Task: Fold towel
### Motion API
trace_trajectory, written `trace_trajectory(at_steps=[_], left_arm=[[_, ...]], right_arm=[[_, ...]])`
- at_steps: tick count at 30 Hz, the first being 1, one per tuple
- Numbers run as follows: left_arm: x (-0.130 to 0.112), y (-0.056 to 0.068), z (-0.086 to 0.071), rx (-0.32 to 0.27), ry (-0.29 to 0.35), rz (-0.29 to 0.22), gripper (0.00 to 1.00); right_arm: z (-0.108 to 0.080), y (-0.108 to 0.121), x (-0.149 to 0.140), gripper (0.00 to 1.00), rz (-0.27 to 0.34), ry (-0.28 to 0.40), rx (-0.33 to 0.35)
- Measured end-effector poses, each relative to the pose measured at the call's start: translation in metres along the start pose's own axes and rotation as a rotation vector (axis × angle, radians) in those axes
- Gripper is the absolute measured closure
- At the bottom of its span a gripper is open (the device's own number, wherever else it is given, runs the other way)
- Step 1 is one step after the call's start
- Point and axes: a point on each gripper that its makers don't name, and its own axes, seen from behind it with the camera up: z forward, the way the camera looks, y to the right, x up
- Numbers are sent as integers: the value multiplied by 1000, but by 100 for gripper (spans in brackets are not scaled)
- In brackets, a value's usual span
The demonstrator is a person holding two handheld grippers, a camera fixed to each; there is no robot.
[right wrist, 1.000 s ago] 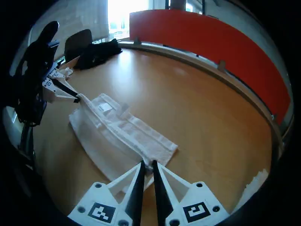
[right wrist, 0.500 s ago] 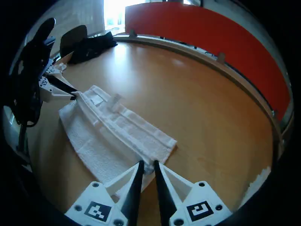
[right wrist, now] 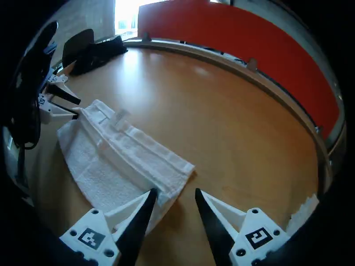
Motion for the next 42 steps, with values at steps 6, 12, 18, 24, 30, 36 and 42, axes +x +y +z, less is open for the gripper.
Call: trace_trajectory(at_steps=[6, 12, 18, 24, 30, 36, 42], left_arm=[[7, -9, 1, 13, 7, -21, 13], [15, -18, 0, 38, 23, -30, 7], [20, -24, -4, 55, 37, -40, 7], [20, -24, -9, 53, 46, -55, 7], [18, -18, -15, 45, 51, -59, 7], [11, -9, -26, 36, 58, -76, 7], [-1, 2, -38, 31, 60, -100, 7]], right_arm=[[1, 12, 11, 25, 4, 23, -34], [3, 20, 19, 19, 13, 41, -58], [1, 29, 23, 15, 21, 59, -85], [-5, 32, 24, 9, 37, 77, -87], [-14, 24, 22, 9, 46, 91, -72], [-26, 14, 17, 9, 57, 103, -61], [-36, 8, 4, 9, 77, 104, -65]])
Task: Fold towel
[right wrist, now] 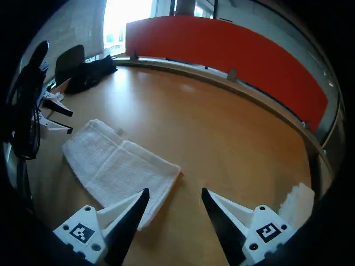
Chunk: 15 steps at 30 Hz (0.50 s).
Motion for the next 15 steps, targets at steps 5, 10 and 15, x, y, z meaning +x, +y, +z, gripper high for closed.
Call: trace_trajectory(at_steps=[5, 10, 15], left_arm=[[-12, 7, -10, -2, -3, -21, 7], [-23, 12, -17, 0, -8, -40, 7], [-29, 13, -22, 3, -6, -56, 7]], right_arm=[[-10, -5, -14, 9, 14, -6, -2], [-19, -10, -24, 9, 18, -9, -3], [-24, -11, -29, 9, 17, -10, -2]])
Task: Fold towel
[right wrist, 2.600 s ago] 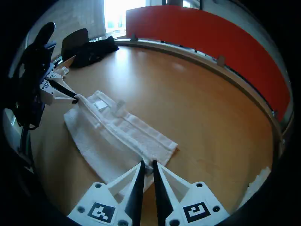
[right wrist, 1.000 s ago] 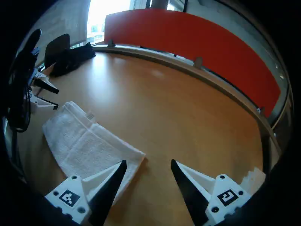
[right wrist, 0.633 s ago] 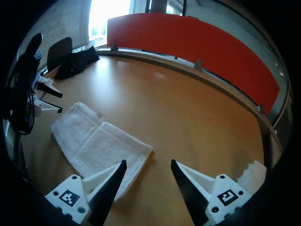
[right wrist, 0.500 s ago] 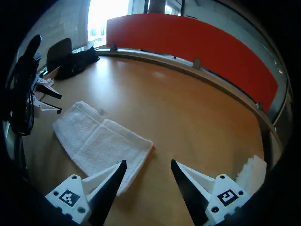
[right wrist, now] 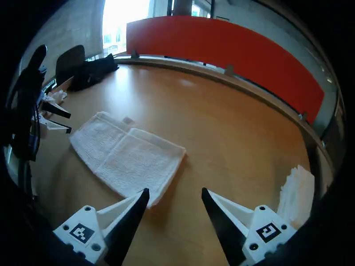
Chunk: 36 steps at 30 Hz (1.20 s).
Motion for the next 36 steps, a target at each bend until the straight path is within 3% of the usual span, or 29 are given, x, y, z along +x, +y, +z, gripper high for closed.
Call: trace_trajectory(at_steps=[8, 20, 36], left_arm=[[-4, -9, -7, 30, 12, -32, 7], [-32, -28, -27, 99, 16, -153, 7], [-47, -34, -39, 133, 13, -178, 7]], right_arm=[[-1, -4, 0, 9, -17, 3, 22], [1, -22, 0, 9, -81, -5, 104], [6, -31, -12, 9, -143, -40, 150]])
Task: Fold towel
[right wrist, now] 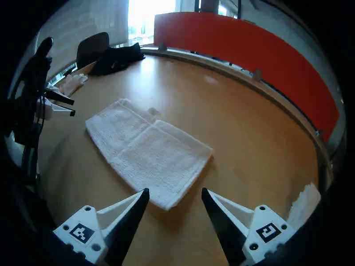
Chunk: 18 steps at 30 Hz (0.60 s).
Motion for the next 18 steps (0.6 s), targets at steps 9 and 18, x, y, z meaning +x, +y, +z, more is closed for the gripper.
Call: trace_trajectory(at_steps=[9, 18], left_arm=[[-7, -4, -7, 12, -7, -11, 7], [-9, -7, -11, 19, -9, -12, 7]], right_arm=[[3, -8, -21, 18, -26, -49, 38], [3, -13, -28, 46, -40, -77, 89]])
